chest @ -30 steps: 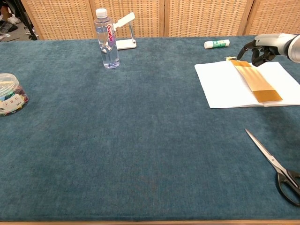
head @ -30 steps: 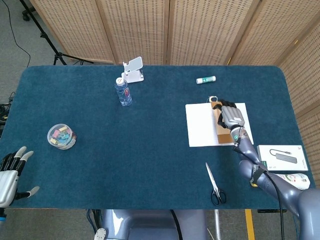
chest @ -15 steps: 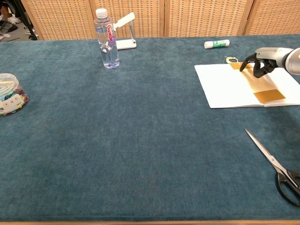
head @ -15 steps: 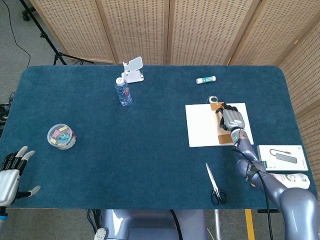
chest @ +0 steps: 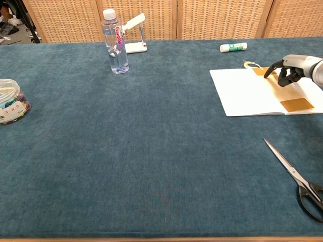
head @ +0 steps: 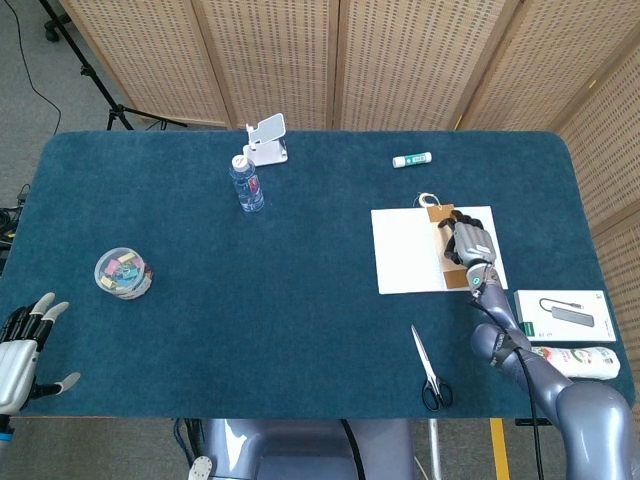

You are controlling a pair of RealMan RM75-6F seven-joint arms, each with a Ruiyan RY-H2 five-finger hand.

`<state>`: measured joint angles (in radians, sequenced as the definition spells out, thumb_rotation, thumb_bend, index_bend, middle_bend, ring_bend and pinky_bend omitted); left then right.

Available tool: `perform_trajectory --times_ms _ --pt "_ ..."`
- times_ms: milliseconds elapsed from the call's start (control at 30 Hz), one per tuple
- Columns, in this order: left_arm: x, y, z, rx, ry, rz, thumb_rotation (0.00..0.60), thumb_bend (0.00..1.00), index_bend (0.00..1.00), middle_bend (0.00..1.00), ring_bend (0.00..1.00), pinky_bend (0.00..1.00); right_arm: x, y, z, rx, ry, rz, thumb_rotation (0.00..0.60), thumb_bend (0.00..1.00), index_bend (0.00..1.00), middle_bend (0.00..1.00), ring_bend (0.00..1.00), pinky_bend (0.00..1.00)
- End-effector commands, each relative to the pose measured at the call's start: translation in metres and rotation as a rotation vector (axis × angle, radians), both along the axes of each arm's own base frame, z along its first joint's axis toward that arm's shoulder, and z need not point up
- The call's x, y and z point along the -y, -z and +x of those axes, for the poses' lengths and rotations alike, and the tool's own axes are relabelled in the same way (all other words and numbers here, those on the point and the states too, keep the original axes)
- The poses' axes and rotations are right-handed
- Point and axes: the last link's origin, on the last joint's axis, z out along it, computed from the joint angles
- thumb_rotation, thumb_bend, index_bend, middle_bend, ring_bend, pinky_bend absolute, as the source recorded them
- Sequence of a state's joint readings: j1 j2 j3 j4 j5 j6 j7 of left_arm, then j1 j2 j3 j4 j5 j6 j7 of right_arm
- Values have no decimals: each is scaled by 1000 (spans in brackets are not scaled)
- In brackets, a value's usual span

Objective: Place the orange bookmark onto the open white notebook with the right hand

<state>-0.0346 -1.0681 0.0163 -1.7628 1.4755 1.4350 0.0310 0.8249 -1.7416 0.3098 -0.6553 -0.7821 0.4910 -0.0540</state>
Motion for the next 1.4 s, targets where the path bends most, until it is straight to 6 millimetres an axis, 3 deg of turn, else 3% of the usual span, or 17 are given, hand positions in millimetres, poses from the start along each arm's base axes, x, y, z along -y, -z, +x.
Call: perform_trajectory --times_ms 33,567,1400 --pt "0 0 0 3 0 2 600 0 0 0 0 0 -2 1 -3 8 19 -13 600 1000 245 51 0 28" --pt "1 0 0 4 5 -6 600 0 0 0 0 0 -14 11 -8 48 92 -99 600 1000 245 54 0 0" --pt "3 -3 0 15 11 -5 600 0 0 0 0 0 -17 27 20 70 127 -203 600 1000 245 53 0 0"
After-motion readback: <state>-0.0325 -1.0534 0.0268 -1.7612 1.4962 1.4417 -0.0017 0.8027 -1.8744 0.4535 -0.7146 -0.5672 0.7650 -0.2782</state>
